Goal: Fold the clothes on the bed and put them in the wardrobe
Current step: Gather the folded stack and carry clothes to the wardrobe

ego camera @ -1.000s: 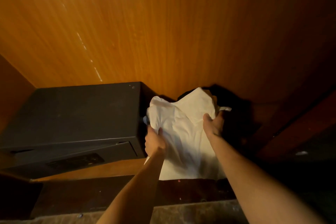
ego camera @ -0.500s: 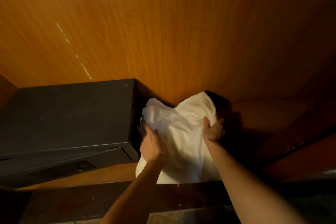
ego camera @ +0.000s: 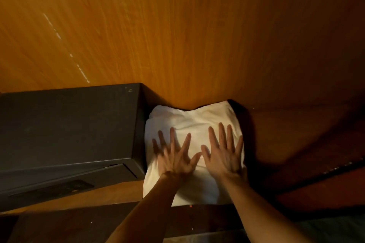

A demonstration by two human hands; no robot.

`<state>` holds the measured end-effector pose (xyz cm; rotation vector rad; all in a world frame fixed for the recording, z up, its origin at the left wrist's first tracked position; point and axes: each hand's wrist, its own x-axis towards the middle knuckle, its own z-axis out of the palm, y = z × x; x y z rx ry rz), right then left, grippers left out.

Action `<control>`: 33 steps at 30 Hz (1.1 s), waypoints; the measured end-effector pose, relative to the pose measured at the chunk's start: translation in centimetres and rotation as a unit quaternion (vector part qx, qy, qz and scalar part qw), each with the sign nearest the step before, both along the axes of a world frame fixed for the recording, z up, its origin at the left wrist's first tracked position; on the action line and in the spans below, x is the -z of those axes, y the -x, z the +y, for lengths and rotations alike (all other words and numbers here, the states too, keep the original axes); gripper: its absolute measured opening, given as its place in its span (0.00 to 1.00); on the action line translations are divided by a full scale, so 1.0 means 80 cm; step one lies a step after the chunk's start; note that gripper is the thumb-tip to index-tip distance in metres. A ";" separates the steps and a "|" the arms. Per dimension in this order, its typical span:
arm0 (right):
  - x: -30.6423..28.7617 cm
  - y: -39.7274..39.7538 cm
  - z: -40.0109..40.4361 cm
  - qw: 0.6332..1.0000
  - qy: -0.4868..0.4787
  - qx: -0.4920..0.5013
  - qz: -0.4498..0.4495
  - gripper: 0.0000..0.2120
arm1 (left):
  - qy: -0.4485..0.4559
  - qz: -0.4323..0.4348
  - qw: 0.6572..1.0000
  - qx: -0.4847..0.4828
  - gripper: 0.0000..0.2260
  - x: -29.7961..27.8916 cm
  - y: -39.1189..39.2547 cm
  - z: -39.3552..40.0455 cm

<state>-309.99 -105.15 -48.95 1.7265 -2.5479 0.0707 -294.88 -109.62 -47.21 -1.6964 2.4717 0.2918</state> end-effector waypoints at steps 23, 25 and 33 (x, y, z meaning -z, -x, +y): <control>0.001 0.012 -0.056 0.999 -0.032 -0.001 -0.014 0.31 | 0.088 0.054 0.994 -0.018 0.30 0.030 0.014 -0.040; -0.011 0.007 -0.054 0.998 -0.049 -0.006 -0.040 0.30 | 0.101 0.068 0.992 -0.020 0.30 0.025 0.014 -0.031; -0.114 -0.026 -0.023 0.996 -0.036 -0.050 -0.069 0.28 | 0.097 0.042 0.994 0.038 0.29 -0.077 0.013 0.004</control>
